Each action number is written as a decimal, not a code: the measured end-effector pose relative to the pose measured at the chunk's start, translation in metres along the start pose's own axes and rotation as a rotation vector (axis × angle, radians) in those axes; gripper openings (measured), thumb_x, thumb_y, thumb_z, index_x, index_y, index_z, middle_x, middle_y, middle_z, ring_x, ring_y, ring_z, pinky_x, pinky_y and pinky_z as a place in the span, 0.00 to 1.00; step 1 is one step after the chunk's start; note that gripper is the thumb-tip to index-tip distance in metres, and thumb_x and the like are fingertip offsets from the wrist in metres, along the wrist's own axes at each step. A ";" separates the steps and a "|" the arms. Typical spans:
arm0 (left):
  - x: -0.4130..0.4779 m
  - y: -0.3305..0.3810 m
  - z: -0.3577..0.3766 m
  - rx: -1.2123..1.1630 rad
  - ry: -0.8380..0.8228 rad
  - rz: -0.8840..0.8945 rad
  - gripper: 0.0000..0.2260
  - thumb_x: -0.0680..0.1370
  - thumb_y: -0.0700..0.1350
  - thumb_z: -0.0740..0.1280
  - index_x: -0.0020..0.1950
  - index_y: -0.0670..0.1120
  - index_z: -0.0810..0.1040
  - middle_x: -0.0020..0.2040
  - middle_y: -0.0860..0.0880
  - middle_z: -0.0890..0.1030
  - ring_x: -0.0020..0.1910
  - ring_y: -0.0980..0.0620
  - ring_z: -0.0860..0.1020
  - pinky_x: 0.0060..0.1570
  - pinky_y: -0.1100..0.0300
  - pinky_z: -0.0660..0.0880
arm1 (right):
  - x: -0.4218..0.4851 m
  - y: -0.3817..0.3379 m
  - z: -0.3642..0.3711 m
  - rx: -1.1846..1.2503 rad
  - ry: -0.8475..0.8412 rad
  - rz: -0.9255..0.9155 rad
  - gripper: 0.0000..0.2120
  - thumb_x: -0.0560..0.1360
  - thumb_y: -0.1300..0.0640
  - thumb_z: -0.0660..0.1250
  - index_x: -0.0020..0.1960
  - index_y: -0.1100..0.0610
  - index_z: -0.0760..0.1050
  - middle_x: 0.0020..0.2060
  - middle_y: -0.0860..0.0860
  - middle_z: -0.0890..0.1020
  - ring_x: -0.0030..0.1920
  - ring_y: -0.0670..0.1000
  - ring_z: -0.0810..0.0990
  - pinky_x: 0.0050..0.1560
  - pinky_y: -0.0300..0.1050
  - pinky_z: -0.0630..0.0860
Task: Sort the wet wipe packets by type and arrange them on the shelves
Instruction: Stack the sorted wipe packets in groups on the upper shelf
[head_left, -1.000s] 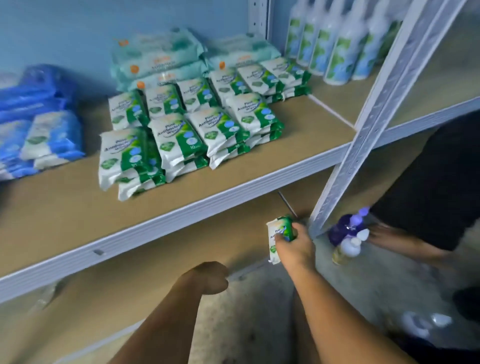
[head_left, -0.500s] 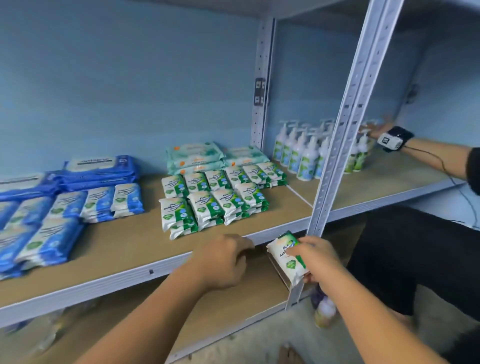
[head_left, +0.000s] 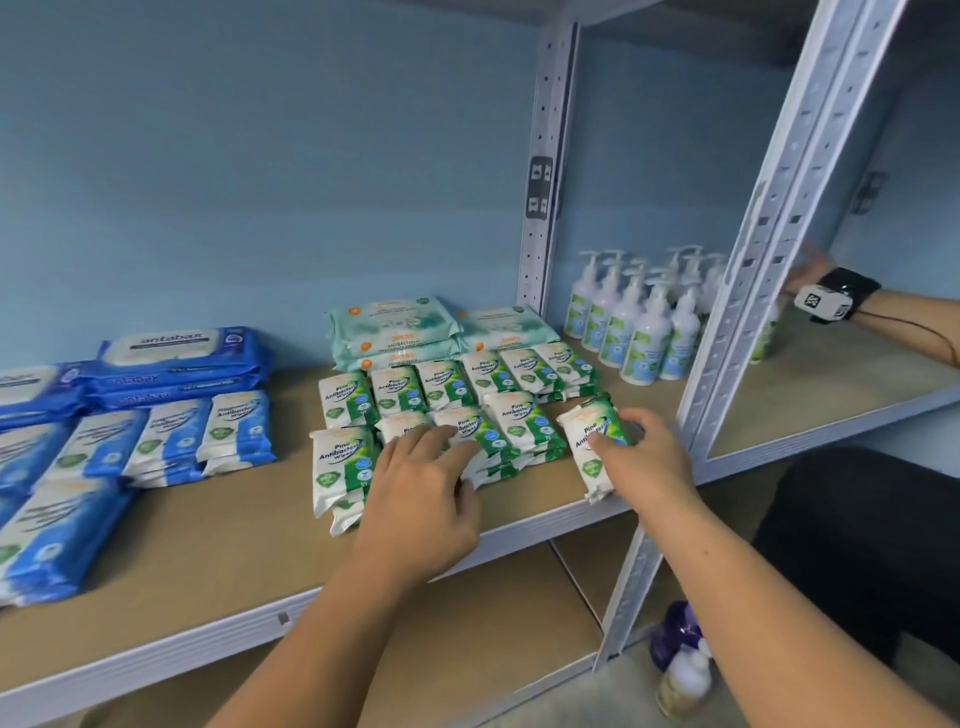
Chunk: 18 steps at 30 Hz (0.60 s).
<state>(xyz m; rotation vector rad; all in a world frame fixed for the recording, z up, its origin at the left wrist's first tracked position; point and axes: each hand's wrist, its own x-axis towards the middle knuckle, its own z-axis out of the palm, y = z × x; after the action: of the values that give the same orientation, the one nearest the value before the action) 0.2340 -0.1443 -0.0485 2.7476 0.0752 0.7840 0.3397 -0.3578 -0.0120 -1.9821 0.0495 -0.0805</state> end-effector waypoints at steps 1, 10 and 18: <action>0.003 -0.001 0.002 0.000 0.002 -0.011 0.19 0.72 0.48 0.63 0.62 0.51 0.80 0.63 0.47 0.79 0.65 0.42 0.74 0.63 0.44 0.72 | 0.006 0.001 0.005 0.007 -0.003 0.013 0.20 0.77 0.53 0.72 0.68 0.49 0.74 0.52 0.47 0.76 0.43 0.49 0.78 0.33 0.40 0.72; 0.019 0.004 0.012 0.016 0.007 -0.025 0.20 0.73 0.49 0.64 0.64 0.49 0.80 0.61 0.49 0.81 0.64 0.41 0.74 0.64 0.44 0.71 | 0.029 0.003 0.019 -0.501 0.058 -0.166 0.14 0.78 0.50 0.67 0.57 0.58 0.82 0.50 0.55 0.83 0.52 0.59 0.79 0.52 0.49 0.76; 0.018 0.006 0.012 0.006 -0.016 -0.028 0.20 0.74 0.50 0.61 0.63 0.50 0.81 0.59 0.52 0.82 0.59 0.44 0.78 0.62 0.47 0.73 | 0.016 -0.001 -0.005 -0.598 -0.024 -0.387 0.14 0.70 0.52 0.64 0.53 0.49 0.81 0.51 0.48 0.77 0.55 0.55 0.73 0.54 0.51 0.75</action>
<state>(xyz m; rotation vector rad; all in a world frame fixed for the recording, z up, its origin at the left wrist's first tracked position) 0.2551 -0.1505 -0.0473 2.7523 0.1127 0.7552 0.3557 -0.3628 -0.0082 -2.5659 -0.3660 -0.3230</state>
